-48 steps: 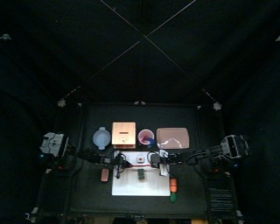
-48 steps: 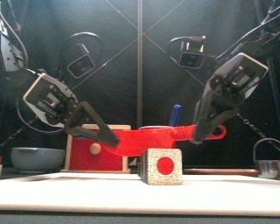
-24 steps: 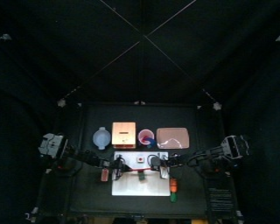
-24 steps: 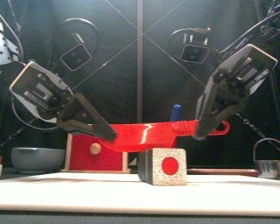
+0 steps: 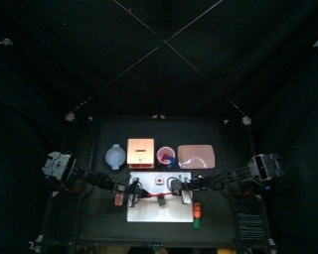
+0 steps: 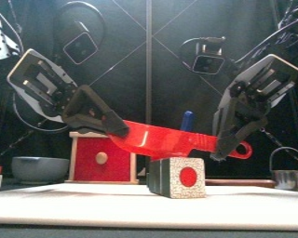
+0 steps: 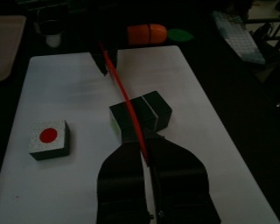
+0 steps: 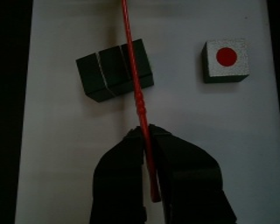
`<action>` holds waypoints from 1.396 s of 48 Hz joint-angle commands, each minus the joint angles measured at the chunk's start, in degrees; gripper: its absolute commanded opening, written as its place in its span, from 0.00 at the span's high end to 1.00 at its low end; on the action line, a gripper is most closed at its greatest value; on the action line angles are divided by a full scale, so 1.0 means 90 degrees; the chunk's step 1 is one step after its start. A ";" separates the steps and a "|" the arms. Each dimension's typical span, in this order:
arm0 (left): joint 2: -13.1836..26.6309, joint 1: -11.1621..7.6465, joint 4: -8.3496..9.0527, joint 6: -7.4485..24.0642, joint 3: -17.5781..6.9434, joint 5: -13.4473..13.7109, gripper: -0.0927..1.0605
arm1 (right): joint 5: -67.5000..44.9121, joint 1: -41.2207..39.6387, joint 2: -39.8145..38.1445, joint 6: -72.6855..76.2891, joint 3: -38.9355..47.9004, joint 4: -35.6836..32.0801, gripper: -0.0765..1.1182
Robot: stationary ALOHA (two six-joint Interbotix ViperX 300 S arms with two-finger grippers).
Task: Cut the sushi into 4 pieces with the knife
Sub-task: Cut the sushi into 4 pieces
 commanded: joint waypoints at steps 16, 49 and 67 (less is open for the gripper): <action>0.0869 -0.0186 -0.0361 0.0088 -0.0400 -0.0010 0.77 | -0.0176 -0.0137 0.0107 0.0010 -0.0166 0.0029 0.84; 0.0293 0.1006 -0.0303 0.0674 0.0020 0.0645 0.77 | -0.0107 -0.0459 0.0234 0.0010 -0.0518 -0.0205 0.84; -0.0742 0.0381 -0.0088 0.0664 0.0039 0.0645 0.77 | 0.0078 0.0000 -0.0723 0.0010 -0.0264 -0.0205 0.84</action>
